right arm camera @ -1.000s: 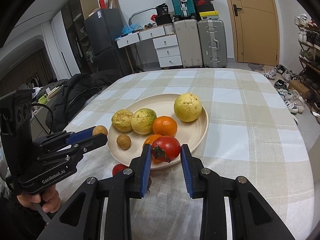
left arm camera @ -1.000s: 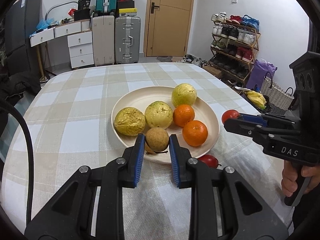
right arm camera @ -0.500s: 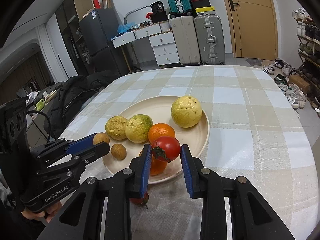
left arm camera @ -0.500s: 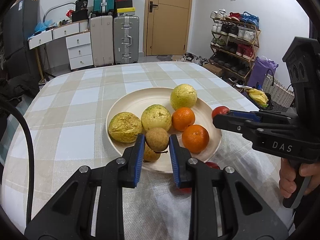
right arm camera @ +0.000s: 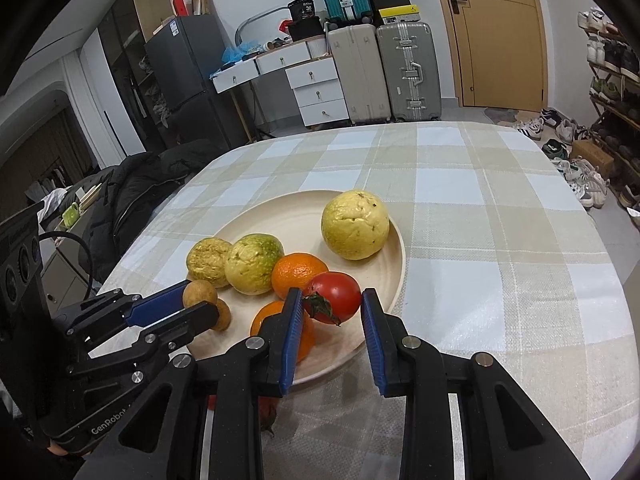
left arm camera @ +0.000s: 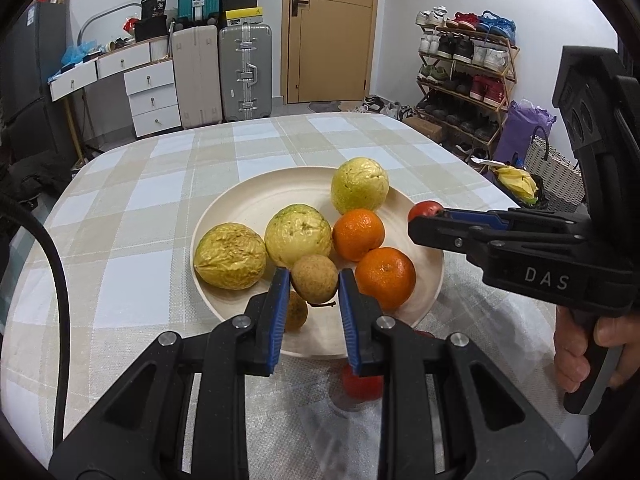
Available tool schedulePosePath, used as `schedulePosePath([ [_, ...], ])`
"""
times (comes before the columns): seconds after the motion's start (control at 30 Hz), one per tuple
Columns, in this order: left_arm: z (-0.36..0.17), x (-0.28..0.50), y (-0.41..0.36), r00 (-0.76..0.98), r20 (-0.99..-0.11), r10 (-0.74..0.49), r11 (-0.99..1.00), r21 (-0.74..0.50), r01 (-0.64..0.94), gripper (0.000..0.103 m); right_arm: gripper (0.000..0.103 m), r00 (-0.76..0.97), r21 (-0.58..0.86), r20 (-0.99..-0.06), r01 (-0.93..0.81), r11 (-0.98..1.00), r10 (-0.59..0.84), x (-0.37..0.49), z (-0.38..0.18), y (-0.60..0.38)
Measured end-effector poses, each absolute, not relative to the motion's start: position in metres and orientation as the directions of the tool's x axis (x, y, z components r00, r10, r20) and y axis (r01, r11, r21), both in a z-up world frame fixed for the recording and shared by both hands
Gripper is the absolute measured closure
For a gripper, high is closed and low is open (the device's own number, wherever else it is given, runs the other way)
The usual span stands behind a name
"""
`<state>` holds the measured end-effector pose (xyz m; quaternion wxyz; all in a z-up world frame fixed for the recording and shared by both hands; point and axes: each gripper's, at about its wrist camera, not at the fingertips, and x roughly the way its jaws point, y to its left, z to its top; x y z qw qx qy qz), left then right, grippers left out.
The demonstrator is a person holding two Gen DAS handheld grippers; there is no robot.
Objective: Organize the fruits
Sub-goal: 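Carry the brown fruit and the tomato onto the cream plate with both grippers, then open both grippers on the plate and raise them away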
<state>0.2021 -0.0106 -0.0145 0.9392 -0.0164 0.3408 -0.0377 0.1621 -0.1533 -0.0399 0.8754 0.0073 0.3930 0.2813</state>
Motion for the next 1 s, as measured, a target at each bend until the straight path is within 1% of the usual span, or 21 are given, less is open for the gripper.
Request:
schedulePosePath([
  [0.5, -0.017, 0.212, -0.019, 0.747, -0.661, -0.078, 0.997, -0.047, 0.063, 0.081, 0.073, 0.52, 0.222, -0.705, -0.484, 0.846, 0.482, 0.165, -0.046, -0.15],
  [0.6, -0.017, 0.211, -0.018, 0.751, -0.656, -0.07, 0.998, -0.044, 0.054, 0.081, 0.069, 0.521, 0.216, -0.708, -0.484, 0.848, 0.477, 0.163, -0.046, -0.149],
  [0.67, -0.016, 0.209, -0.017, 0.754, -0.655, -0.06, 0.998, -0.04, 0.044, 0.08, 0.064, 0.529, 0.207, -0.704, -0.486, 0.849, 0.475, 0.16, -0.045, -0.149],
  [0.73, -0.017, 0.208, -0.016, 0.747, -0.663, -0.051, 0.999, -0.038, 0.035, 0.073, 0.059, 0.54, 0.193, -0.701, -0.485, 0.853, 0.465, 0.157, -0.043, -0.15],
  [0.8, -0.016, 0.204, -0.012, 0.749, -0.66, -0.048, 0.999, -0.048, 0.021, 0.057, 0.052, 0.549, 0.187, -0.697, -0.481, 0.856, 0.461, 0.152, -0.042, -0.153],
  [0.83, -0.015, 0.201, -0.01, 0.755, -0.654, -0.049, 0.998, -0.053, 0.019, 0.053, 0.048, 0.551, 0.187, -0.696, -0.481, 0.856, 0.461, 0.149, -0.041, -0.154],
  [0.87, -0.013, 0.197, -0.008, 0.763, -0.645, -0.049, 0.998, -0.057, 0.016, 0.045, 0.042, 0.553, 0.184, -0.695, -0.482, 0.857, 0.46, 0.146, -0.04, -0.156],
  [0.9, -0.011, 0.194, -0.006, 0.768, -0.639, -0.045, 0.998, -0.058, 0.011, 0.036, 0.037, 0.555, 0.178, -0.694, -0.484, 0.857, 0.458, 0.142, -0.04, -0.157],
  [0.93, -0.009, 0.19, -0.004, 0.774, -0.632, -0.042, 0.998, -0.06, 0.005, 0.031, 0.028, 0.558, 0.172, -0.693, -0.487, 0.856, 0.457, 0.139, -0.039, -0.158],
  [0.97, -0.006, 0.185, -0.002, 0.781, -0.623, -0.041, 0.998, -0.065, 0.001, 0.024, 0.019, 0.564, 0.166, -0.689, -0.489, 0.857, 0.455, 0.135, -0.038, -0.159],
  [1.0, -0.003, 0.18, -0.001, 0.79, -0.612, -0.04, 0.997, -0.071, -0.004, 0.019, 0.017, 0.569, 0.161, -0.686, -0.489, 0.857, 0.454, 0.131, -0.037, -0.16],
])
